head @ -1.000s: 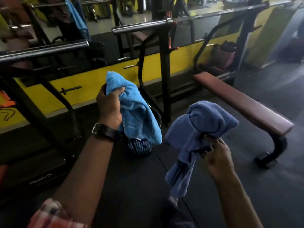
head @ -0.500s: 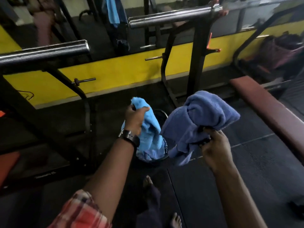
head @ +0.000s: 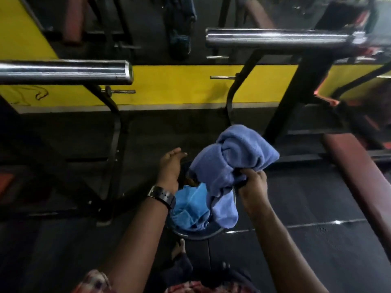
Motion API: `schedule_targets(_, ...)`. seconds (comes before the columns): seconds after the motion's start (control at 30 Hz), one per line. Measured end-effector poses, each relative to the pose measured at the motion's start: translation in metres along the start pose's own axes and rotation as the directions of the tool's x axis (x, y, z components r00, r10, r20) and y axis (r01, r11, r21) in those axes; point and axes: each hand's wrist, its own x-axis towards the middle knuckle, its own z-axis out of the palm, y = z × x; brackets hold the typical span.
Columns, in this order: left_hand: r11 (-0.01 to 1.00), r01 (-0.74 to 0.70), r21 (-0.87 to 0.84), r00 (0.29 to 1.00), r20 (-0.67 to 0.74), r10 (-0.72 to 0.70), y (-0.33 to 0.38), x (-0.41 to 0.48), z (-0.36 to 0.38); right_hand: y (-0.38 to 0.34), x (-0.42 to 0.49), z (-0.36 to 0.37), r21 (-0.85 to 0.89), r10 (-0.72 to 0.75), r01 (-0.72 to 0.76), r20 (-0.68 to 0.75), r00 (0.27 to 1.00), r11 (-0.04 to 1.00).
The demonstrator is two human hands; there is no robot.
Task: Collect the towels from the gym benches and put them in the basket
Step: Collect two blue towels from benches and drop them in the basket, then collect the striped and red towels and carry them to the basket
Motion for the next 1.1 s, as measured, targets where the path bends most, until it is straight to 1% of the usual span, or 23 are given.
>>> schedule_targets(0.07,1.000,-0.025,0.013,0.997,-0.068,0.026,-0.002,0.004,-0.009,0.019,0.015,0.007,-0.218,-0.010,0.026,0.074,0.997,0.976)
schedule_targets(0.1,0.999,-0.037,0.021,0.993,-0.109,0.039,-0.005,0.003,-0.015,0.033,0.025,0.010,-0.371,0.018,0.039,0.149,0.989,0.928)
schedule_targets(0.13,0.999,-0.043,0.011,0.988,-0.151,0.044,-0.009,0.001,-0.020,0.044,0.034,0.013,-0.512,0.048,0.070,0.213,0.976,0.856)
schedule_targets(0.17,0.999,-0.039,-0.007,0.982,-0.183,0.037,-0.013,-0.003,-0.024,0.054,0.042,0.014,-0.607,0.074,0.088,0.237,0.969,0.790)
schedule_targets(0.2,0.999,-0.037,-0.030,0.974,-0.225,0.029,-0.018,-0.009,-0.027,0.062,0.048,0.014,-0.651,0.107,0.095,0.265,0.958,0.753)
schedule_targets(0.3,0.995,-0.036,-0.093,0.958,-0.286,0.008,-0.034,-0.032,-0.027,0.067,0.050,0.022,-0.612,0.142,0.113,0.352,0.925,0.783)
schedule_targets(0.37,0.992,-0.049,-0.120,0.948,-0.319,0.008,-0.045,-0.043,-0.023,0.064,0.049,0.030,-0.568,0.129,0.164,0.439,0.889,0.807)
schedule_targets(0.43,0.987,-0.079,-0.142,0.933,-0.358,0.023,-0.055,-0.056,-0.017,0.058,0.043,0.036,-0.529,0.109,0.202,0.498,0.860,0.824)
schedule_targets(0.5,0.982,-0.106,-0.155,0.923,-0.383,0.039,-0.061,-0.070,-0.013,0.052,0.039,0.041,-0.491,0.109,0.199,0.529,0.841,0.848)
schedule_targets(0.57,0.975,-0.133,-0.180,0.910,-0.412,0.048,-0.067,-0.085,-0.016,0.043,0.030,0.045,-0.450,0.110,0.206,0.581,0.806,0.869)
schedule_targets(0.7,0.951,-0.211,-0.227,0.873,-0.482,0.079,-0.070,-0.124,-0.040,0.025,-0.002,0.058,-0.336,0.141,0.148,0.699,0.701,0.930)
schedule_targets(0.77,0.926,-0.275,-0.260,0.846,-0.523,0.105,-0.072,-0.151,-0.062,0.016,-0.033,0.067,-0.293,0.129,0.162,0.764,0.632,0.942)
schedule_targets(0.83,0.910,-0.306,-0.278,0.834,-0.540,0.116,-0.071,-0.173,-0.078,0.007,-0.059,0.075,-0.254,0.121,0.151,0.804,0.582,0.955)
schedule_targets(1.0,0.857,-0.426,-0.290,0.752,-0.640,0.157,-0.094,-0.265,-0.153,0.014,-0.175,0.098,-0.186,0.122,0.147,0.925,0.359,0.972)
schedule_targets(1.03,0.845,-0.451,-0.286,0.728,-0.666,0.163,-0.105,-0.290,-0.173,0.022,-0.207,0.102,-0.182,0.130,0.147,0.942,0.309,0.972)
schedule_targets(1.1,0.832,-0.488,-0.265,0.682,-0.711,0.173,-0.127,-0.336,-0.209,0.041,-0.262,0.106,-0.186,0.150,0.143,0.961,0.234,0.972)
